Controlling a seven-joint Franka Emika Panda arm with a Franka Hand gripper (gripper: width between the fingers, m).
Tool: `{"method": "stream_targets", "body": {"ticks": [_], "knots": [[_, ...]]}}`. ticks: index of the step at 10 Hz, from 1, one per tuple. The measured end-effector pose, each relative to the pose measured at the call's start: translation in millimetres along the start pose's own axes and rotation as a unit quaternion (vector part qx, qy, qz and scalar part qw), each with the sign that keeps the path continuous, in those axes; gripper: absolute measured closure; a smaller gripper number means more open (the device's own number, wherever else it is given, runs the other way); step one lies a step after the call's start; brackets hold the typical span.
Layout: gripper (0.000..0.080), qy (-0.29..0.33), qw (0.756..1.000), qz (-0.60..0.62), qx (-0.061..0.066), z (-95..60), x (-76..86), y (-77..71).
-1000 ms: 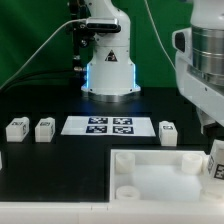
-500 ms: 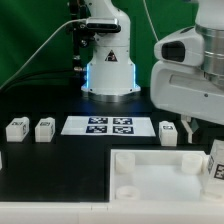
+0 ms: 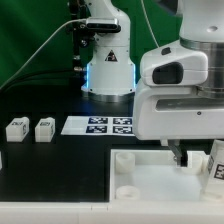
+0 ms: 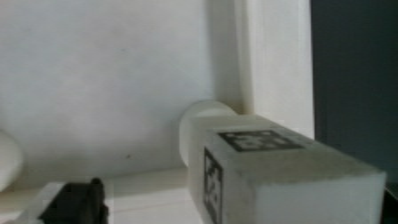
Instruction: Assemble one leg
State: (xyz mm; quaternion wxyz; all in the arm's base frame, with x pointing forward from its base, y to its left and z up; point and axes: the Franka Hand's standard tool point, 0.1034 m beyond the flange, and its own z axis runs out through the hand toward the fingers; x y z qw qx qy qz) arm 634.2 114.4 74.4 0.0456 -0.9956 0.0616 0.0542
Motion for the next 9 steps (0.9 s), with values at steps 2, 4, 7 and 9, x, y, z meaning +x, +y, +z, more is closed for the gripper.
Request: {"method": "stream_targets", "body": {"ticks": [2, 4, 7, 9], "knots": [[0.0242, 0.0, 1.0, 0.015, 0.0, 0.2, 0.0, 0.1], [0.0377, 0.0, 0.998, 0.068, 0.002, 0.2, -0.2, -1.0], [0.0509, -0.001, 0.979, 0.204, 0.004, 0.3, -0.4, -2.6], [0.0509, -0.002, 0.955, 0.297, 0.007, 0.2, -0.3, -2.8]]}}
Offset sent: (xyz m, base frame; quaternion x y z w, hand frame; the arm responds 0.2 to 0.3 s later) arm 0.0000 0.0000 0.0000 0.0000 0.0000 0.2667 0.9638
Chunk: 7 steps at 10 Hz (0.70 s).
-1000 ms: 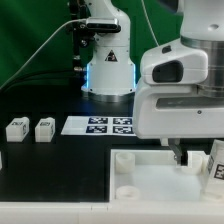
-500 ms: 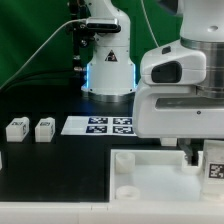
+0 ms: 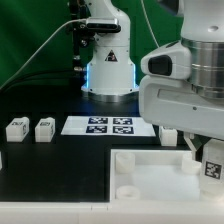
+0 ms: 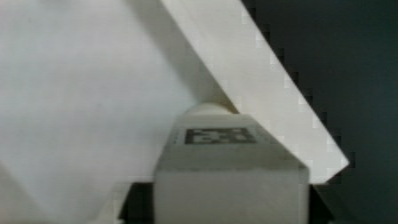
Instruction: Assemble one leg
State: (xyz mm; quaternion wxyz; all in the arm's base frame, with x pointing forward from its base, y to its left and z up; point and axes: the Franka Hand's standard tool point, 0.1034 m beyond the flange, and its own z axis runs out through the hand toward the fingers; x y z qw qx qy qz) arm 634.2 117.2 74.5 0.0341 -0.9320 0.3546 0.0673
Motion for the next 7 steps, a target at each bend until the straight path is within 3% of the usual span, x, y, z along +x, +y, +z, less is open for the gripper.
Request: {"method": "stream_targets", "body": {"ticks": [1, 2, 3, 5, 6, 7], "knots": [[0.0509, -0.004, 0.997, 0.08, 0.004, 1.0, -0.4, 0.4], [0.0509, -0.002, 0.981, 0.194, 0.019, 1.8, 1.7, 0.0], [0.0508, 0.004, 0.953, 0.302, 0.041, 2.1, 0.6, 0.0], [0.0508, 0.008, 0.888, 0.454, 0.071, 2.6, -2.6, -3.9], [0.0508, 0.008, 0.865, 0.497, 0.075, 2.2, -2.1, -4.1], [0.0507, 0.007, 0.86, 0.505, 0.075, 2.1, -1.9, -4.0]]}}
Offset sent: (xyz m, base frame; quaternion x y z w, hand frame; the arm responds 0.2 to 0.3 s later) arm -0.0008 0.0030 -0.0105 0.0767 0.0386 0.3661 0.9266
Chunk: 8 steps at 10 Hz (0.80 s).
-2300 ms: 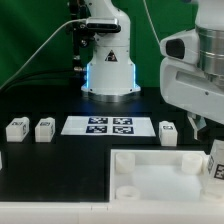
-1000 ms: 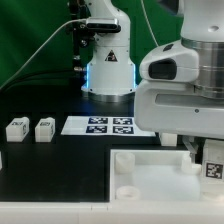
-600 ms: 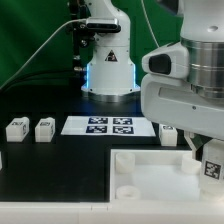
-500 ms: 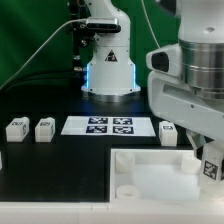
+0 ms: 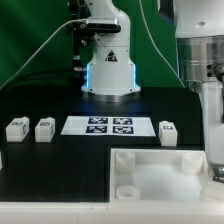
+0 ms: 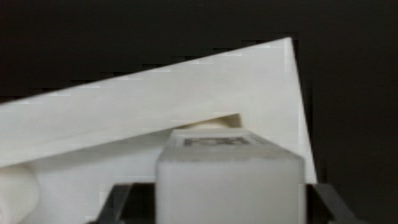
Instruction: Assemble one leg
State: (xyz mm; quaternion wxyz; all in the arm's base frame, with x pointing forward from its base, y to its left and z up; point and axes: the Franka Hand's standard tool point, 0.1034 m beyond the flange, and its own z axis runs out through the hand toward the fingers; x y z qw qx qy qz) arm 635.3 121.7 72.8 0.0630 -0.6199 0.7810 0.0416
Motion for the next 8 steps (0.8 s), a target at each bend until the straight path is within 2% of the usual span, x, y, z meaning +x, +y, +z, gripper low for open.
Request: {"method": "stream_targets", "body": {"ticks": [1, 2, 3, 4, 5, 6, 8], "knots": [[0.0507, 0.0, 1.0, -0.006, -0.001, 0.6, -0.4, 0.5], [0.0326, 0.0, 1.0, -0.01, -0.001, 1.1, -0.7, 0.8], [0.02, 0.0, 0.999, -0.043, -0.001, 1.2, -0.8, 0.9], [0.02, 0.002, 0.995, -0.102, -0.008, 0.4, -2.4, 2.3], [0.0161, 0.007, 0.98, -0.198, -0.019, -1.7, -3.4, 3.3], [0.0161, 0.011, 0.962, -0.273, -0.028, -2.8, -3.6, 4.7], [0.0152, 0.009, 0.929, -0.368, -0.028, -1.9, -2.4, 4.3]]}}
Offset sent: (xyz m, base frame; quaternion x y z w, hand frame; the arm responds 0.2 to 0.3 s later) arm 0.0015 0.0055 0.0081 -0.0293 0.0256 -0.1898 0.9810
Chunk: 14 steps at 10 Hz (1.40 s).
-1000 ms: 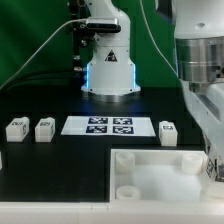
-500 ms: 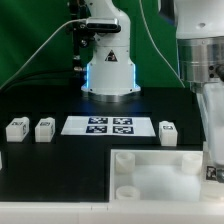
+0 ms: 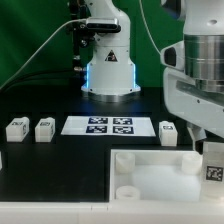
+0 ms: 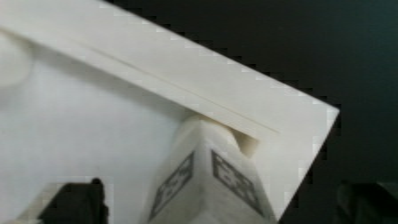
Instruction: Assemble one leg
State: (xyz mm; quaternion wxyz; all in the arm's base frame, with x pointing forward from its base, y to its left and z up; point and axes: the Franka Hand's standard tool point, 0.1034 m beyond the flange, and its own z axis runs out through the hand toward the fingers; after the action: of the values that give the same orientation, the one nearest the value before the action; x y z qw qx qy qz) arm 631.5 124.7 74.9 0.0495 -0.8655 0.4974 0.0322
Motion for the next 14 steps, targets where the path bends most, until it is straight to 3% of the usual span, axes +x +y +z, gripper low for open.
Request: {"method": "stream_targets", "body": {"ticks": [4, 7, 8, 9, 10, 11, 12, 14], "knots": [[0.0151, 0.008, 0.972, -0.233, -0.005, -0.7, 2.4, 0.7], [0.0151, 0.016, 0.922, -0.386, -0.003, 0.2, 15.9, 4.5], [0.0275, 0.017, 0.905, -0.425, -0.005, 0.3, 15.8, 4.5], [0.0413, 0.016, 0.911, -0.412, -0.004, 0.5, 15.1, 4.4], [0.0413, 0.016, 0.911, -0.412, -0.004, 0.6, 15.4, 4.5], [0.0505, 0.015, 0.921, -0.39, -0.002, 0.9, 14.8, 4.4], [0.0505, 0.013, 0.946, -0.324, 0.001, 1.5, 13.5, 4.0], [0.0505, 0.012, 0.964, -0.264, 0.002, 2.0, 13.6, 4.2]]}}
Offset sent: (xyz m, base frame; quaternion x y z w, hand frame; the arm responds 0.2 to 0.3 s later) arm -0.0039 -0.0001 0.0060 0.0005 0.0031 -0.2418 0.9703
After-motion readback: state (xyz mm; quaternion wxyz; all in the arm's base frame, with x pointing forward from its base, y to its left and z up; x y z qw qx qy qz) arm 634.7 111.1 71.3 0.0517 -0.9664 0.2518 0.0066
